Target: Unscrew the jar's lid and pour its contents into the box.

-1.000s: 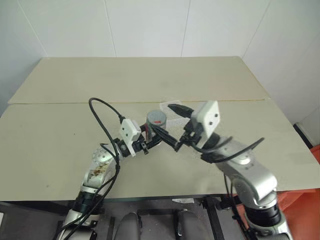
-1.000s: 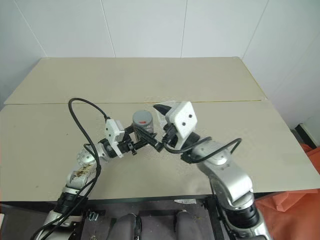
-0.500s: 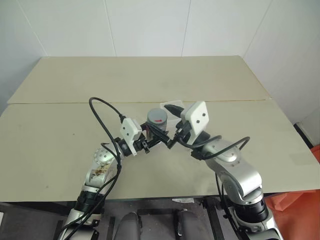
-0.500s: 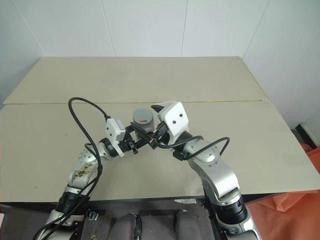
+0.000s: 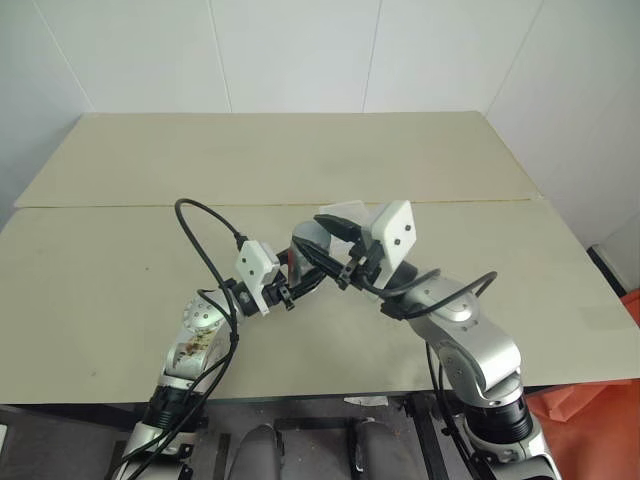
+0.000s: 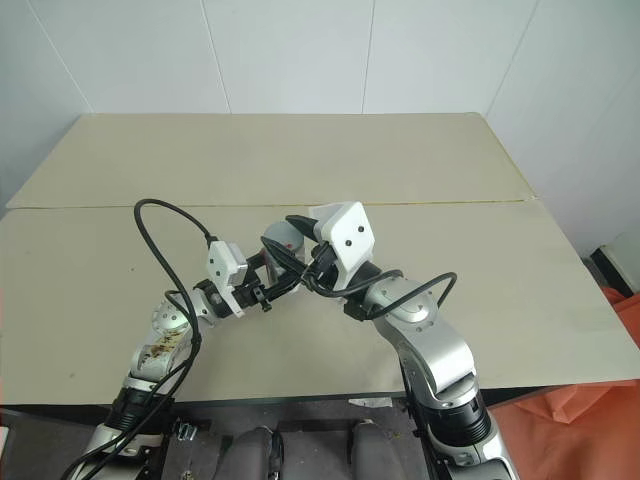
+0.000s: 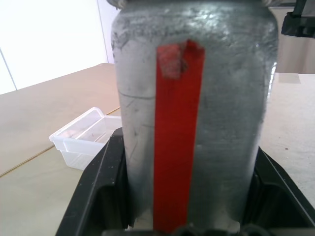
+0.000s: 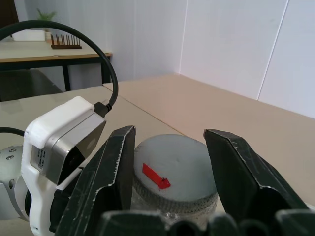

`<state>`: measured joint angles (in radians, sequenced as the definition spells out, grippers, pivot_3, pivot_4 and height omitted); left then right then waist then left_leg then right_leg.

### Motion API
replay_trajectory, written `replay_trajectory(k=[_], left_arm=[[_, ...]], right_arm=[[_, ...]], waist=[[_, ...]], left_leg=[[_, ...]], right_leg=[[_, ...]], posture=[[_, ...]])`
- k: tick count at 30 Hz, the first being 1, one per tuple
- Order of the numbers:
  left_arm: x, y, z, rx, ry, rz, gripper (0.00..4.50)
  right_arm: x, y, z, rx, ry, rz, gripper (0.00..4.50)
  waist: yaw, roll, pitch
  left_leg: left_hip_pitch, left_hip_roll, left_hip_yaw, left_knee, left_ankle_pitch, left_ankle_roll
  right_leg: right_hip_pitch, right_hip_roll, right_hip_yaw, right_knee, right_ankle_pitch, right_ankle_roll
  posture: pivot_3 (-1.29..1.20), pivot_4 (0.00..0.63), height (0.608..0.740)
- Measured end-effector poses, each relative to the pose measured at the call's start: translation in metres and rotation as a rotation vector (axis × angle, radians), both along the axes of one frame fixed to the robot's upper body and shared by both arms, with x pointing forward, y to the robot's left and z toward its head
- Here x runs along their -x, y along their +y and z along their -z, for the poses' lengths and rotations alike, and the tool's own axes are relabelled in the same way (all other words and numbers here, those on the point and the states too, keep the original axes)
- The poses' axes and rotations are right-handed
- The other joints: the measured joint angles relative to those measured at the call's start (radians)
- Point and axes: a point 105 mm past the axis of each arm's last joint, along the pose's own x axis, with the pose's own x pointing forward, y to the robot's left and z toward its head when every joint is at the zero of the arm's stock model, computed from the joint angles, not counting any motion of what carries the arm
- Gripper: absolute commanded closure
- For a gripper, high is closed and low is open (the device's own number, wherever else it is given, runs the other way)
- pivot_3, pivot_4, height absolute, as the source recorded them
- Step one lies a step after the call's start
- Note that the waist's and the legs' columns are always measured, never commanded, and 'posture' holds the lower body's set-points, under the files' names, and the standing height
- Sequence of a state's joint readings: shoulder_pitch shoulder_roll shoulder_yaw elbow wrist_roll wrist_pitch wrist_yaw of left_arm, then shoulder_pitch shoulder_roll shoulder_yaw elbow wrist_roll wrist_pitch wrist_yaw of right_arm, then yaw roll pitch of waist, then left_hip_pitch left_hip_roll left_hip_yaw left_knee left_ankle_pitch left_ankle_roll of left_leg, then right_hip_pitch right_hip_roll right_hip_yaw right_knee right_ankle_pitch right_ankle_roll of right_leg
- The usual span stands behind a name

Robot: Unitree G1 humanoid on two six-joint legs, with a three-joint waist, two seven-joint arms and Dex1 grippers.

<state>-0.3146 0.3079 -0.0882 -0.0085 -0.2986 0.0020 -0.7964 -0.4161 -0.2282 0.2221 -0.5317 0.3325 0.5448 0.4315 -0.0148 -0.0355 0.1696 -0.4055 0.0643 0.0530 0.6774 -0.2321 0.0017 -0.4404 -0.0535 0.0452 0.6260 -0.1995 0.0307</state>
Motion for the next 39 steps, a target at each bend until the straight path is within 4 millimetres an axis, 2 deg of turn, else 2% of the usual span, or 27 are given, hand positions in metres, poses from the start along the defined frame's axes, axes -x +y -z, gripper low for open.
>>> replay_trajectory(k=[8,11,14,21,27,34,39], left_arm=[[0.001,-0.001,0.000,0.000,0.000,0.009,2.26],[0.001,-0.001,-0.001,0.002,-0.003,0.014,2.26],[0.001,0.000,-0.001,0.002,-0.004,0.013,2.26],[0.001,0.003,-0.003,0.004,-0.022,0.005,2.26],[0.003,0.001,-0.008,0.013,-0.038,0.013,2.26],[0.003,0.001,-0.009,0.014,-0.040,0.015,2.26],[0.003,0.002,-0.009,0.011,-0.040,0.014,2.26]], right_arm=[[0.001,-0.001,0.000,0.016,-0.012,-0.024,1.83],[-0.001,-0.004,-0.002,-0.006,-0.002,-0.022,1.23],[-0.004,-0.011,-0.004,-0.019,0.011,0.010,0.29],[0.002,-0.016,-0.002,-0.016,0.049,-0.022,0.29],[0.006,-0.005,0.003,-0.007,0.067,-0.070,0.29],[0.002,-0.003,0.008,0.001,0.082,-0.066,0.29],[0.002,-0.002,0.005,-0.015,0.063,-0.062,0.29]], waist=[[0.000,0.000,0.000],[0.000,0.000,0.000],[0.000,0.000,0.000],[-0.001,0.000,0.000],[0.000,0.000,0.000],[0.000,0.000,0.000],[0.000,0.000,0.000]], left_leg=[[0.000,0.000,0.000,0.000,0.000,0.000],[0.000,0.000,0.000,0.000,0.000,0.000],[0.000,0.000,0.000,0.000,0.000,0.000],[0.000,0.000,0.000,0.000,0.000,0.000],[0.000,0.000,0.000,0.000,0.000,0.000],[0.000,0.000,0.000,0.000,0.000,0.000],[0.000,0.000,0.000,0.000,0.000,0.000]], right_leg=[[0.000,0.000,0.000,0.000,0.000,0.000],[0.000,0.000,0.000,0.000,0.000,0.000],[0.000,0.000,0.000,0.000,0.000,0.000],[0.000,0.000,0.000,0.000,0.000,0.000],[0.000,0.000,0.000,0.000,-0.001,0.001],[0.000,0.000,0.000,0.000,-0.001,0.001],[0.000,0.000,0.000,0.000,-0.001,0.001]], posture=[[0.00,0.150,0.740],[0.00,0.150,0.740],[0.00,0.150,0.740],[0.00,0.150,0.740],[0.00,0.150,0.740],[0.00,0.150,0.740],[0.00,0.150,0.740]])
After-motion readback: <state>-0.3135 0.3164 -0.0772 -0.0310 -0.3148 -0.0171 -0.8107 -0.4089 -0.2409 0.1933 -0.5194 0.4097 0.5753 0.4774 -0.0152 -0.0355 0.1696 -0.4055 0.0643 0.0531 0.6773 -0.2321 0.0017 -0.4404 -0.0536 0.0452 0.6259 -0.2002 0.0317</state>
